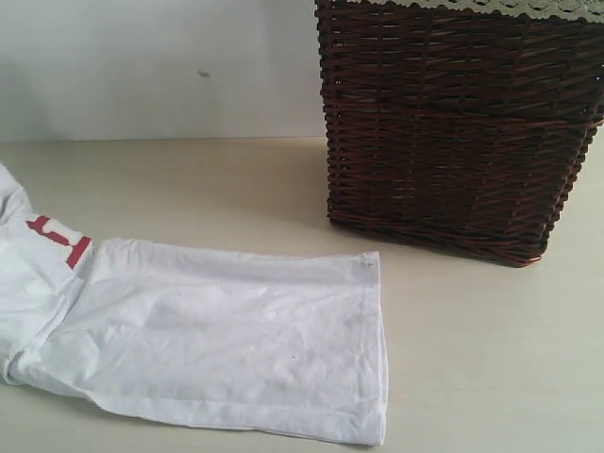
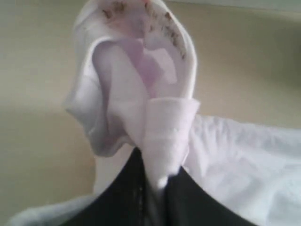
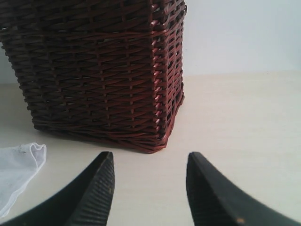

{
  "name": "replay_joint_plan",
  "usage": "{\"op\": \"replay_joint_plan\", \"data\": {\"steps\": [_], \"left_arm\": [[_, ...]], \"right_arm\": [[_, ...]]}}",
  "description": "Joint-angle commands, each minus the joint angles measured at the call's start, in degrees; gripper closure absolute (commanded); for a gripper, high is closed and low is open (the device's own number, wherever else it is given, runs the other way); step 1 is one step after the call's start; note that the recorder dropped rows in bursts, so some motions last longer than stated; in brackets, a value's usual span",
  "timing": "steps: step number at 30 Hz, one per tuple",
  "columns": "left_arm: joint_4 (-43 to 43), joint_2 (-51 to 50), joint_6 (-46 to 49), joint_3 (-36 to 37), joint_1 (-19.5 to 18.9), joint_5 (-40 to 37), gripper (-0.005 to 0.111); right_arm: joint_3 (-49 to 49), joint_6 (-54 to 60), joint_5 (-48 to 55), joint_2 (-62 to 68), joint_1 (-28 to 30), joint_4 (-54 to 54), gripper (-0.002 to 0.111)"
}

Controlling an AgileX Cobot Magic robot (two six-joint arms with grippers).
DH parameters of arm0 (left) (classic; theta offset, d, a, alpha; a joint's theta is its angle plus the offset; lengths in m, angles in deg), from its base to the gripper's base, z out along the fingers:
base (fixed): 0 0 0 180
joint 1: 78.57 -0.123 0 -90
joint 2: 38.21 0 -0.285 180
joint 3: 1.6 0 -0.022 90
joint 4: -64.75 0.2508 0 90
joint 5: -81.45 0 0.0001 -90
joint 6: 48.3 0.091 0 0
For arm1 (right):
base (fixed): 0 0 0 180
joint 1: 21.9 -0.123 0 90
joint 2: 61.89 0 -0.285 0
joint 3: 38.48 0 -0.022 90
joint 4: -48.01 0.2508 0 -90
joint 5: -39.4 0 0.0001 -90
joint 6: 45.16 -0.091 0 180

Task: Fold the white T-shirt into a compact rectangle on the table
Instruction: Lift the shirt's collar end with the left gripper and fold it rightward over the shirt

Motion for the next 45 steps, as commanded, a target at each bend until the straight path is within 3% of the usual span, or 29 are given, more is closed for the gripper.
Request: {"op": "replay_joint_plan", "data": {"steps": [1, 10, 17, 22, 29, 37, 45], "left_arm": [[-0.6, 0.6, -1.9, 0.0, 7.5, -1.6, 0.107], [-3.8, 0.3, -9.5, -0.2, 27.1, 0.4, 0.107], [-3.8, 0.2, -16.6, -0.5, 45.3, 5.7, 0.107], [-3.8, -0.3, -16.5, -3.1, 53.4, 10.6, 0.107], [-3.8, -6.7, -16.5, -7.6, 59.0, 11.2, 0.107], [-3.8, -14.5, -16.5, -12.1, 59.5, 11.1, 0.107], [-3.8, -14.9, -20.7, -18.8, 59.6, 10.7, 0.107]], "right_arm": [[0.3, 0.0, -0.7, -0.3, 0.3, -0.2, 0.061], [0.3, 0.0, -0.7, -0.3, 0.3, -0.2, 0.061], [0.3, 0.0, -0.7, -0.3, 0.3, -0.2, 0.061], [0.3, 0.0, -0.7, -0.3, 0.3, -0.2, 0.061], [0.3, 0.0, -0.7, -0.3, 0.3, -0.2, 0.061], [0.3, 0.0, -0.7, -0.3, 0.3, -0.2, 0.061], [0.3, 0.0, -0.7, -0.3, 0.3, -0.2, 0.061]]}}
